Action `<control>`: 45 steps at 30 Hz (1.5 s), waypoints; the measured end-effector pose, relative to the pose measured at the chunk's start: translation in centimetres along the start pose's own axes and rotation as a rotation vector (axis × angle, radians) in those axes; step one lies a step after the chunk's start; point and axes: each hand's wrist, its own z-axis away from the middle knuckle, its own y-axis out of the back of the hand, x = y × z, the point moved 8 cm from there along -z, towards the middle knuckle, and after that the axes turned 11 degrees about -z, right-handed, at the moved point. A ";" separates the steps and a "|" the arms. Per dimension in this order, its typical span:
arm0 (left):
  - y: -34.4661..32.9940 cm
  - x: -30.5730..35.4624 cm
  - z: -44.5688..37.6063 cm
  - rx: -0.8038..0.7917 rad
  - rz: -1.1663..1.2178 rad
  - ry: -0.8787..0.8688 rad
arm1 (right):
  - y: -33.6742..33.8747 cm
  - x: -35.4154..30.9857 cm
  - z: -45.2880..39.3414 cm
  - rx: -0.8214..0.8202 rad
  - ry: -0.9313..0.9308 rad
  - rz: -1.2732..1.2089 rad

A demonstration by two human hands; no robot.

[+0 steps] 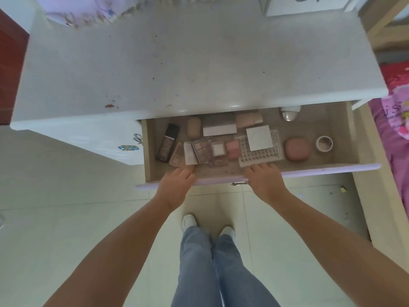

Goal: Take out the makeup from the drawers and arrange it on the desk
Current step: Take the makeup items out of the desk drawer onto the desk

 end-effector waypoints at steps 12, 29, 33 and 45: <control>-2.8 -0.2 -0.4 -0.007 0.017 0.051 | -1.8 0.4 -0.5 0.038 0.045 -0.124; -7.6 -10.9 -4.3 -0.368 0.215 0.630 | -6.2 -4.6 -11.2 -0.297 -0.112 -0.362; -9.4 -12.3 -6.3 -0.378 0.246 0.652 | -8.6 -4.9 -12.2 -0.384 -0.160 -0.272; -7.1 -12.3 -6.0 -0.255 0.453 0.450 | -7.0 -7.1 -14.3 -0.587 -0.022 -0.297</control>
